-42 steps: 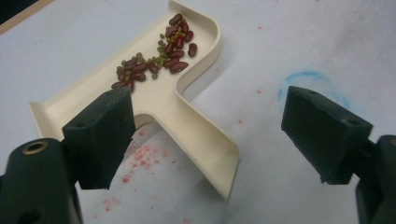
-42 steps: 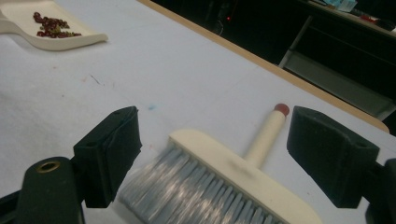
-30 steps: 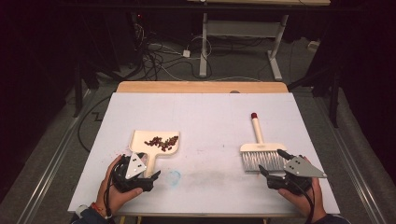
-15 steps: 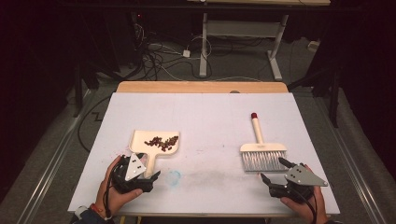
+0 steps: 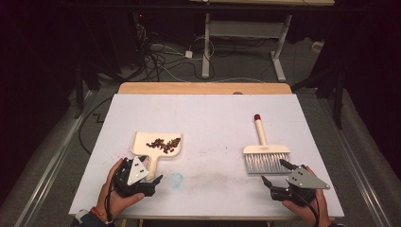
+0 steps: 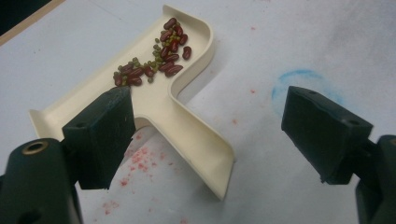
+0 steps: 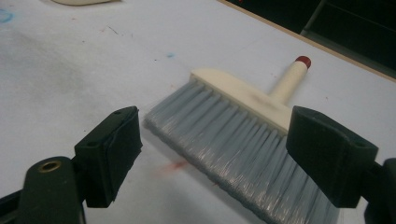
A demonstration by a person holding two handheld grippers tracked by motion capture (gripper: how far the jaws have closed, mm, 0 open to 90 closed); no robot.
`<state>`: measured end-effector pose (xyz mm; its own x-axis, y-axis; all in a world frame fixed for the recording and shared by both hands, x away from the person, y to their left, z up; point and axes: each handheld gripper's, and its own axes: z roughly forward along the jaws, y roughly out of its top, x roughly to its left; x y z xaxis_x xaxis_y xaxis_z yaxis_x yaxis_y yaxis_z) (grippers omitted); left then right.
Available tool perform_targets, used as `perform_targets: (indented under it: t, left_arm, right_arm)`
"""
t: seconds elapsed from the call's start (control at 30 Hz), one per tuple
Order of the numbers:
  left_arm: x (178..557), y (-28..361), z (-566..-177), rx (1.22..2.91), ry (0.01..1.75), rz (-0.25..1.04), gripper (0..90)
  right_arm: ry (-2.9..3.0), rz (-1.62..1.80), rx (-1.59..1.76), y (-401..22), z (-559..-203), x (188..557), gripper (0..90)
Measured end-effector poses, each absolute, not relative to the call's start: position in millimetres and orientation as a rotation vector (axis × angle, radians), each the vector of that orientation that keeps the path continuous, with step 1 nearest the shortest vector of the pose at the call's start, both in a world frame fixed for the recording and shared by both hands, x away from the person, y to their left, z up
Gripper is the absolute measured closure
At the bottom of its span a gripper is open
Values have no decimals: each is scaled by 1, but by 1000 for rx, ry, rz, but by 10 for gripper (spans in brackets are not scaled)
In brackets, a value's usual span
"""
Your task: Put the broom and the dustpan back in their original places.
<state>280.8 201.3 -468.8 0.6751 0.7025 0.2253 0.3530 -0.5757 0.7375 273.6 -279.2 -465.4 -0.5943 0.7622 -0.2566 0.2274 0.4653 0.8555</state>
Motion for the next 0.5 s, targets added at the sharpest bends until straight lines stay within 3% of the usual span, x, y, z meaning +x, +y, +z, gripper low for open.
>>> perform_targets:
  t: [0.5]
  left_arm:
    - [281, 200, -469, 2215, 807, 678, 174]
  right_arm:
    - [2068, 1096, 814, -281, -463, 274, 182]
